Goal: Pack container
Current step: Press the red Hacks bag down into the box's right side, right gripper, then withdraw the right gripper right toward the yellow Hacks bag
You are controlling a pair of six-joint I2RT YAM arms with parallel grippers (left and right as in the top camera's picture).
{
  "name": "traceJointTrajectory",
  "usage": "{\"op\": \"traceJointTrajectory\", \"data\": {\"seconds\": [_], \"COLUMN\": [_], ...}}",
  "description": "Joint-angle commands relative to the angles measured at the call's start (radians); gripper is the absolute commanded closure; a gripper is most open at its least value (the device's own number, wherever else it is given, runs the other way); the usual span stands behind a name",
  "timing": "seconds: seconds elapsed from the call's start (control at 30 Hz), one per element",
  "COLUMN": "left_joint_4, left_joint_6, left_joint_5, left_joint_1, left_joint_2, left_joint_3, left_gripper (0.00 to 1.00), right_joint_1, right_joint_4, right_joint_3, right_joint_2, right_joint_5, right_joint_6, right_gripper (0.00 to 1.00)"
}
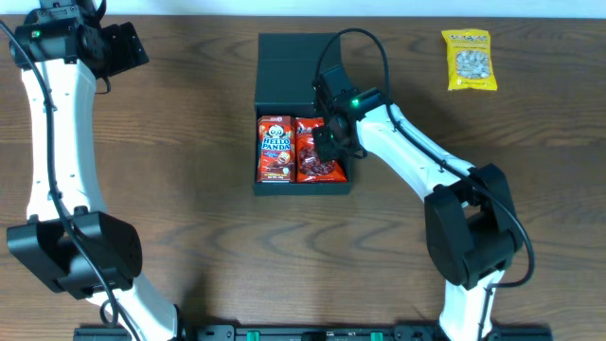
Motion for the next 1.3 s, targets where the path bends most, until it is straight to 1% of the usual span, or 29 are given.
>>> {"op": "traceJointTrajectory", "data": {"seconds": [0.0, 0.17, 0.27, 0.37, 0.5, 0.63, 0.67, 0.7, 0.73, 0.77, 0.8, 0.83, 0.87, 0.93, 1.07, 1.27], "left_joint_4": [-0.004, -0.007, -0.007, -0.006, -0.007, -0.014, -0.019, -0.027, -0.033, -0.037, -0.041, -0.044, -0.045, -0.044, -0.044, -0.045], "left_joint_6": [0.013, 0.013, 0.013, 0.013, 0.013, 0.013, 0.013, 0.013, 0.014, 0.014, 0.014, 0.014, 0.014, 0.014, 0.014, 0.014], "left_joint_5": [-0.018, -0.018, -0.018, -0.018, -0.018, -0.018, -0.018, -0.018, -0.018, -0.018, -0.021, -0.021, -0.021, -0.021, -0.021, -0.021], "left_joint_1": [0.004, 0.004, 0.004, 0.004, 0.004, 0.004, 0.004, 0.004, 0.004, 0.004, 0.004, 0.004, 0.004, 0.004, 0.004, 0.004], "left_joint_2": [-0.003, -0.003, -0.003, -0.003, -0.003, -0.003, -0.003, -0.003, -0.003, -0.003, -0.003, -0.003, -0.003, -0.003, -0.003, -0.003], "left_joint_3": [0.015, 0.015, 0.015, 0.015, 0.015, 0.015, 0.015, 0.015, 0.015, 0.015, 0.015, 0.015, 0.015, 0.015, 0.015, 0.015], "left_gripper": [0.05, 0.05, 0.05, 0.05, 0.05, 0.05, 0.05, 0.05, 0.05, 0.05, 0.05, 0.05, 0.05, 0.05, 0.05, 0.05], "right_joint_1": [-0.008, -0.034, -0.07, -0.147, -0.269, -0.422, -0.458, -0.492, -0.518, -0.532, -0.541, -0.543, -0.542, -0.533, -0.522, -0.536], "right_joint_4": [-0.005, -0.019, -0.009, 0.038, 0.121, 0.216, 0.232, 0.241, 0.244, 0.243, 0.242, 0.242, 0.244, 0.257, 0.299, 0.356], "right_joint_3": [0.013, 0.101, 0.169, 0.212, 0.204, 0.201, 0.202, 0.201, 0.202, 0.202, 0.201, 0.202, 0.202, 0.202, 0.202, 0.202], "right_joint_2": [-0.001, -0.075, -0.127, -0.155, -0.133, -0.062, -0.042, -0.019, 0.003, 0.014, 0.027, 0.033, 0.042, 0.056, 0.103, 0.175], "right_joint_5": [-0.005, -0.003, 0.031, 0.119, 0.199, 0.205, 0.204, 0.197, 0.189, 0.19, 0.19, 0.191, 0.206, 0.274, 0.386, 0.392], "right_joint_6": [-0.011, -0.07, -0.097, -0.13, -0.17, -0.194, -0.194, -0.194, -0.195, -0.196, -0.217, -0.238, -0.273, -0.311, -0.328, -0.307], "right_gripper": [0.99, 0.99, 0.98, 0.99, 0.98, 0.8, 0.68, 0.47, 0.39, 0.28, 0.11, 0.03, 0.01, 0.01, 0.01, 0.01]}}
